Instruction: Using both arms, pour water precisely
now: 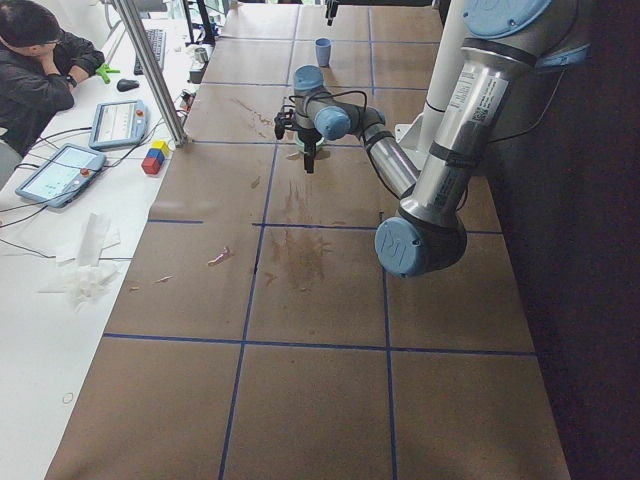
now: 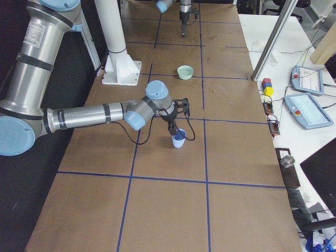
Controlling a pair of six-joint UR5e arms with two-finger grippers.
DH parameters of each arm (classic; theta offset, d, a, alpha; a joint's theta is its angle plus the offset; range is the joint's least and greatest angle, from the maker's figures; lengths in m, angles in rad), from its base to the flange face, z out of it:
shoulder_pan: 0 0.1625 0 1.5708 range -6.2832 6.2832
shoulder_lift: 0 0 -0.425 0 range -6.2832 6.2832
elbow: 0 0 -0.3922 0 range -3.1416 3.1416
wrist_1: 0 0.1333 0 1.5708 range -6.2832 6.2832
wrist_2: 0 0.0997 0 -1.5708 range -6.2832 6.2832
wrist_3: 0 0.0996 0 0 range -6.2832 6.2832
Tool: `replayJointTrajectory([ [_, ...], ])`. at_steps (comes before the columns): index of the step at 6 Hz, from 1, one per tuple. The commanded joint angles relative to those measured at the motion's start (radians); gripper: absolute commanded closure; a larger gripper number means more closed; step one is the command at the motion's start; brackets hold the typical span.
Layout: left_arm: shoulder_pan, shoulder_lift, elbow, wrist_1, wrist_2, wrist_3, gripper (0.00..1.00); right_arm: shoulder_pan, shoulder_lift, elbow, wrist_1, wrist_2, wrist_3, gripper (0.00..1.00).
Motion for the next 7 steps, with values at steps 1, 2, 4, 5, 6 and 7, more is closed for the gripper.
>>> replayJointTrajectory([
  [1, 0.019, -0.002, 0.011, -0.028, 0.000, -0.022, 0.00, -0.173, -0.086, -0.003, 0.174, -0.217, 0.124, 0.00],
  [2, 0.019, -0.002, 0.011, -0.029, 0.002, -0.022, 0.00, -0.308, -0.123, -0.008, 0.234, -0.392, 0.197, 0.00],
  [4, 0.019, -0.002, 0.011, -0.029, 0.000, -0.022, 0.00, -0.465, -0.128, -0.133, 0.425, -0.611, 0.290, 0.00],
  [5, 0.019, -0.002, 0.011, -0.028, 0.000, -0.022, 0.00, -0.538, -0.128, -0.159, 0.452, -0.729, 0.339, 0.00],
  [6, 0.019, -0.002, 0.010, -0.028, 0.000, -0.022, 0.00, -0.617, -0.128, -0.167, 0.454, -0.852, 0.382, 0.00],
  [7, 0.019, -0.002, 0.010, -0.028, 0.000, -0.022, 0.00, -0.678, -0.128, -0.182, 0.454, -0.959, 0.417, 0.00],
])
